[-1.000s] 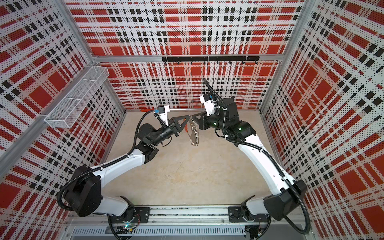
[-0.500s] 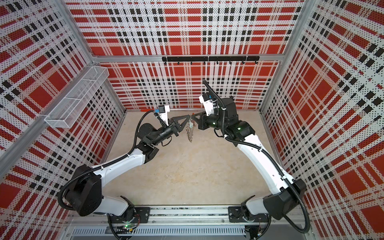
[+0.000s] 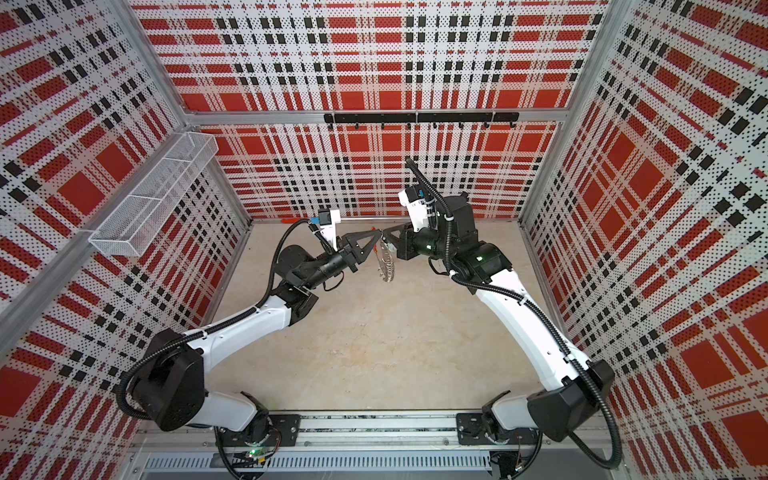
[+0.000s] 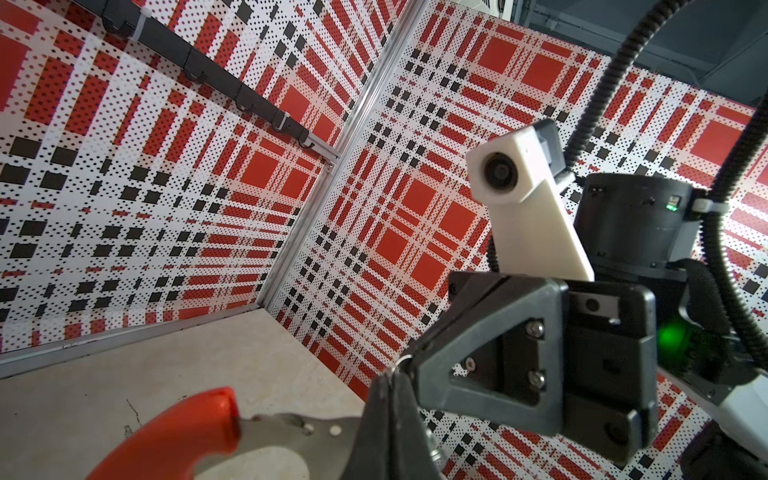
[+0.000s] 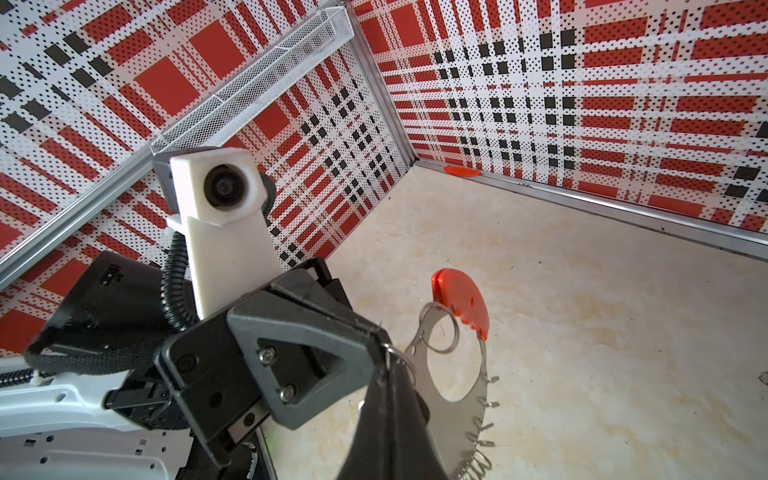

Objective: Put the keys on the keyring

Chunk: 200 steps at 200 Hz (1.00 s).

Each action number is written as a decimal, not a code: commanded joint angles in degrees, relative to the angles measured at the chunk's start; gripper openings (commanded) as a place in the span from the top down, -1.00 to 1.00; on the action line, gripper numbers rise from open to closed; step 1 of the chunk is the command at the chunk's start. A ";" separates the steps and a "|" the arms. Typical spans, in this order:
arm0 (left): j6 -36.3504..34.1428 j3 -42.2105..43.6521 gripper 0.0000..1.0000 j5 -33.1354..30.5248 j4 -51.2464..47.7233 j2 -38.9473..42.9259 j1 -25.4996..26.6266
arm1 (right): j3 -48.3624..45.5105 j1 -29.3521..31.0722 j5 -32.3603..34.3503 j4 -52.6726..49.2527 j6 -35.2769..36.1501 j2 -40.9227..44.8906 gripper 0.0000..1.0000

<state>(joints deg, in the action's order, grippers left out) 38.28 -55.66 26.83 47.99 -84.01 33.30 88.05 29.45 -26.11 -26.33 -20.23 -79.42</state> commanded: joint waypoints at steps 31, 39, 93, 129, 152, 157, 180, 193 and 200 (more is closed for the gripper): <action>-0.84 -2.00 1.00 2.18 2.29 -0.43 0.19 | 2.20 0.36 -0.68 0.94 0.37 -0.64 1.00; -0.90 -2.00 1.00 2.30 2.29 -0.50 0.19 | 2.40 0.40 -0.65 0.84 0.31 -0.81 1.00; -2.28 -2.24 1.00 3.62 1.46 -0.73 0.48 | 4.89 0.34 -0.42 -1.01 -0.34 -2.10 1.00; -4.19 -3.03 1.00 5.14 0.10 -0.63 0.54 | 7.33 0.34 -0.24 -4.53 -0.07 -4.20 1.00; -5.42 -3.40 1.00 6.81 -0.68 -0.65 0.54 | 8.30 0.33 0.32 -6.52 -0.50 -5.22 1.00; -5.77 -3.53 1.00 7.44 -0.86 -0.63 0.58 | 8.57 0.21 0.48 -6.95 -0.66 -5.58 1.00; -8.39 -4.08 1.00 9.53 -2.59 -0.30 0.54 | 9.16 -1.11 0.10 -8.31 -1.71 -6.75 1.00; -10.07 -4.33 1.00 10.44 -3.49 0.21 0.33 | 9.06 -1.80 0.07 -8.87 -2.03 -7.04 1.00; -10.48 -4.34 1.00 11.06 -3.47 0.46 0.04 | 8.82 -2.11 -0.01 -9.00 -2.19 -7.03 1.00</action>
<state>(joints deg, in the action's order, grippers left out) 31.88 -57.54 28.80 43.70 -84.53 32.40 96.07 28.27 -26.26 -35.29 -21.54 -84.71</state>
